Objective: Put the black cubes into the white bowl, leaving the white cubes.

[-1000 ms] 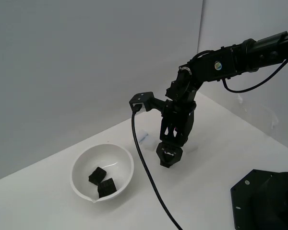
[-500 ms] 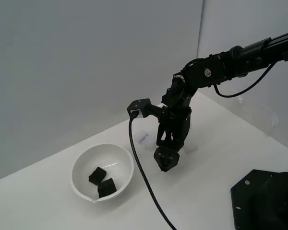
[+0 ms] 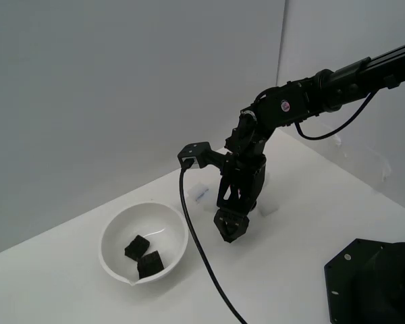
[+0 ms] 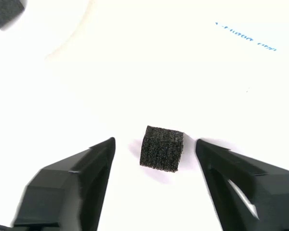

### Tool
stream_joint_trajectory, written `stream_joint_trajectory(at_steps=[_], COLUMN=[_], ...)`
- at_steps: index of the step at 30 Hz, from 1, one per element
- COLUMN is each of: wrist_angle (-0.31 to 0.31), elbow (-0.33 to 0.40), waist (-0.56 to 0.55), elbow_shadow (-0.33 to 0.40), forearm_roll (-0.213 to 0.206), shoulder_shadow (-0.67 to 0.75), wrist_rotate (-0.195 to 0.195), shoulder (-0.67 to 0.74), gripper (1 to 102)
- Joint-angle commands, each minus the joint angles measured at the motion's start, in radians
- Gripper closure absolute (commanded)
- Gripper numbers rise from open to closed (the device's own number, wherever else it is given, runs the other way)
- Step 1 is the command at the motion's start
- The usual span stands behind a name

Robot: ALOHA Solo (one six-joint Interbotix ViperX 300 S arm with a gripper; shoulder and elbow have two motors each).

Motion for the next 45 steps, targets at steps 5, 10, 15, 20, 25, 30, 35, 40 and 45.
stream_joint_trajectory(at_steps=[5,10,15,20,25,30,35,40,45], wrist_angle=[0.0,0.002,0.011,0.051,0.103,0.158,0.169,0.169,0.166], elbow=[0.005,0.006,0.005,-0.003,-0.046,-0.129,-0.192,-0.236,-0.281], waist=[-0.018,-0.018,-0.018,0.002,0.008,0.003,-0.031,-0.083,-0.147], elbow_shadow=[-0.002,0.0,0.0,-0.011,-0.057,-0.14,-0.199,-0.244,-0.287], forearm_roll=[-0.008,-0.006,0.002,0.011,0.011,0.0,-0.012,-0.015,-0.028], shoulder_shadow=[0.015,0.023,0.035,0.095,0.186,0.259,0.301,0.288,0.249], wrist_rotate=[0.011,0.014,0.014,0.014,0.014,0.005,-0.006,-0.032,-0.054], shoulder=[0.012,0.017,0.028,0.086,0.178,0.253,0.295,0.282,0.244], gripper=[53,74,75,75,75,75,75,75,75])
